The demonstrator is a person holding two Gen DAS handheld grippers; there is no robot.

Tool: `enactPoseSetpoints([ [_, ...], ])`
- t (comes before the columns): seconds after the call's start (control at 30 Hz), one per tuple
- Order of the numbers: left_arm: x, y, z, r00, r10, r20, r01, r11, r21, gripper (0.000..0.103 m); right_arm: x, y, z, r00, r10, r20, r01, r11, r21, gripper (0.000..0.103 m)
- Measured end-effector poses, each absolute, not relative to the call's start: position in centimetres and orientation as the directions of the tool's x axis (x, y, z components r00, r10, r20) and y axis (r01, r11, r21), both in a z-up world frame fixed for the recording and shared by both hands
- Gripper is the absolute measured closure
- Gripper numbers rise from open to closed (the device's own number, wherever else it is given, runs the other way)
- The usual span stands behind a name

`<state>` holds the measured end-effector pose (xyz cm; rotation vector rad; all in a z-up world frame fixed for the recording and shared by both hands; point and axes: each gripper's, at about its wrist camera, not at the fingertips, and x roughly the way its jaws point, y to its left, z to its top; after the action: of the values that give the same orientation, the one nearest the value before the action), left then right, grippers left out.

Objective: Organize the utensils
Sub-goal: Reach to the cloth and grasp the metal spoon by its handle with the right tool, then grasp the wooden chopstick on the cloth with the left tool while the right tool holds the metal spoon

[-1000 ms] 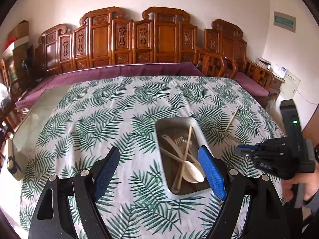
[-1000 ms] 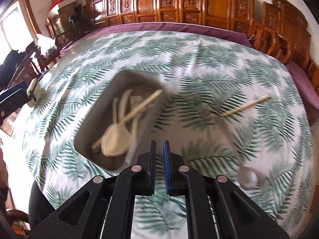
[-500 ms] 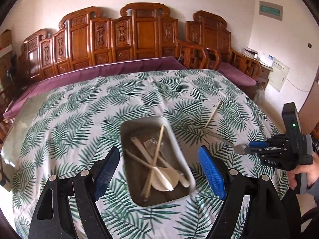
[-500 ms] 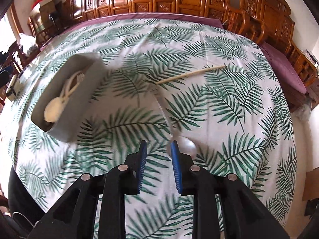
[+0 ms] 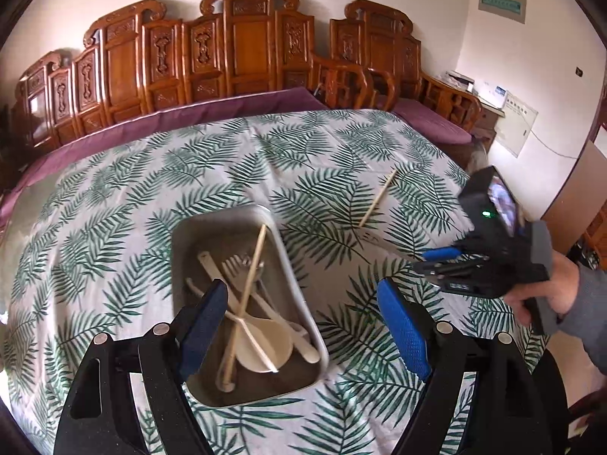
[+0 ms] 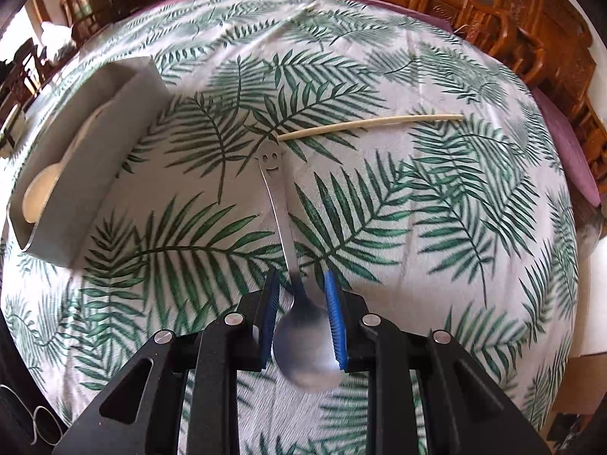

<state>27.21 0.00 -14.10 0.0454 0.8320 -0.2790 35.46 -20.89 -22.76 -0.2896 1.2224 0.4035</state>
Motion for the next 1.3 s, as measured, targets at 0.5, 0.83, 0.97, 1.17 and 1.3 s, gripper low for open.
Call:
enactPoseSetpoints([
  [0.5, 30.3, -5.3, -16.6, 0.588, -0.24, -0.772, 0.329, 0.944, -0.043, 0.025, 33.9, -22.4, -22.6, 0.239, 0.197, -0.951, -0.473, 0.879, 0.063, 0.097],
  [0.83, 35.4, -11.0, -17.9, 0.569, -0.265, -0.778, 0.424, 0.906, 0.001, 0.025, 32.4, -27.7, -21.6, 0.287, 0.232, -0.929, -0.379, 0.918, 0.112, 0.096],
  [0.97, 38.1, -13.3, -18.6, 0.554, -0.27, -0.788, 0.459, 0.888, 0.018, 0.027, 32.7, -29.5, -21.4, 0.303, 0.236, -0.923, -0.354, 0.927, 0.121, 0.096],
  [1.17, 42.6, -15.3, -21.0, 0.511, -0.241, -0.825, 0.489, 0.871, 0.048, 0.042, 32.9, -31.2, -22.0, 0.306, 0.233, -0.923, -0.328, 0.936, 0.127, 0.096],
  [1.3, 44.2, -16.1, -22.7, 0.476, -0.229, -0.849, 0.517, 0.854, 0.059, 0.054, 32.7, -31.7, -22.5, 0.3, 0.236, -0.924, -0.318, 0.938, 0.136, 0.096],
])
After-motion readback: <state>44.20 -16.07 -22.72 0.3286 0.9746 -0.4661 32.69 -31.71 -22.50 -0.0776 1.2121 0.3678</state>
